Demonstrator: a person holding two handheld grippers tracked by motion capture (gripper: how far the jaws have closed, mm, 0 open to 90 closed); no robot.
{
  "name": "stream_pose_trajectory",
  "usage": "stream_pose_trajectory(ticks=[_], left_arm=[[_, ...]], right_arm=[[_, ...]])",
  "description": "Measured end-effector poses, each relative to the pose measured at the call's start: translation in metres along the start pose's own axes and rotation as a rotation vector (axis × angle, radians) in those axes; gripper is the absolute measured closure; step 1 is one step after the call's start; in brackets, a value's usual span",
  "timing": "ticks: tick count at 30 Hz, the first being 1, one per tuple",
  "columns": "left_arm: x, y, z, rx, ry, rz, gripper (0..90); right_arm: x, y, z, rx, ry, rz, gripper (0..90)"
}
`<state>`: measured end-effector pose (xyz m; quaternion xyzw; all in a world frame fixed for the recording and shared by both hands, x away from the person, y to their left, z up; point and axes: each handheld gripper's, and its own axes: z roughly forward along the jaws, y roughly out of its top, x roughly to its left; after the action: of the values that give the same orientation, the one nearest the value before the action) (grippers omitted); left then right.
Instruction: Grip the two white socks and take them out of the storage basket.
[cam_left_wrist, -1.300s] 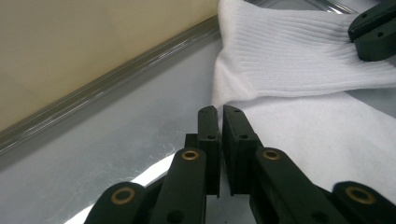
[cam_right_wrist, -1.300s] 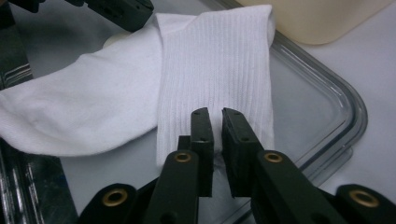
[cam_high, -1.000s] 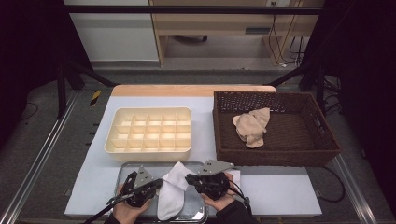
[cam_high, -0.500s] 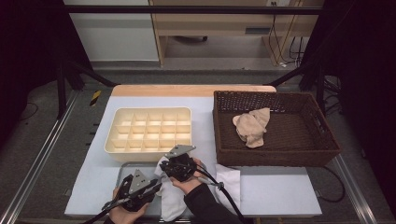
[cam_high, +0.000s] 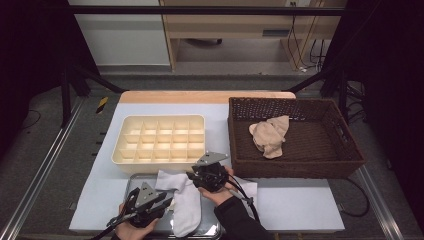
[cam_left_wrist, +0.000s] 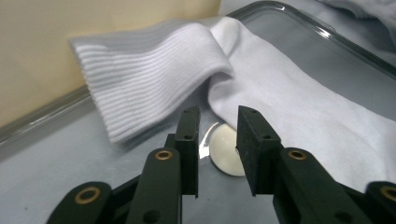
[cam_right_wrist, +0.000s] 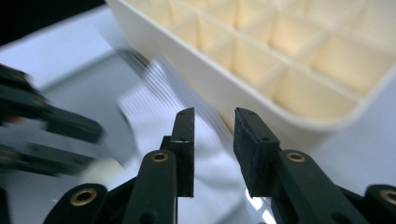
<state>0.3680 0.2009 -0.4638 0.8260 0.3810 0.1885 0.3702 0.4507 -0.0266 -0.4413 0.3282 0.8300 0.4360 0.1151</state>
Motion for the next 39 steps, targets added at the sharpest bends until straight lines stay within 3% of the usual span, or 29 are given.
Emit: stream_pose_trajectory(ticks=[3,8,15,21,28,33,39], left_arm=[[-0.003,-0.001,0.001,0.003,-0.013,-0.002,65.8],[-0.010,-0.002,0.003,0.000,-0.032,-0.004,61.7],[-0.019,-0.003,0.010,0.028,-0.033,0.034,59.4],[-0.024,-0.002,0.011,0.030,-0.005,0.071,62.0],[-0.024,-0.001,0.010,0.046,-0.006,0.105,75.2],[-0.023,0.000,0.011,0.043,-0.031,0.080,83.8],[-0.021,0.001,0.013,0.039,-0.053,0.066,87.8]], right_arm=[[-0.005,-0.013,0.013,0.043,-0.019,0.007,68.8],[-0.003,-0.016,0.027,0.076,-0.034,-0.012,68.9],[0.000,-0.019,0.029,0.120,-0.050,-0.034,84.2],[0.000,-0.018,0.021,0.161,-0.027,-0.008,86.9],[0.001,-0.025,-0.001,0.151,0.013,0.014,87.0],[0.001,-0.036,-0.017,0.161,0.046,0.022,86.9],[0.003,-0.048,-0.032,0.184,0.071,0.008,86.9]])
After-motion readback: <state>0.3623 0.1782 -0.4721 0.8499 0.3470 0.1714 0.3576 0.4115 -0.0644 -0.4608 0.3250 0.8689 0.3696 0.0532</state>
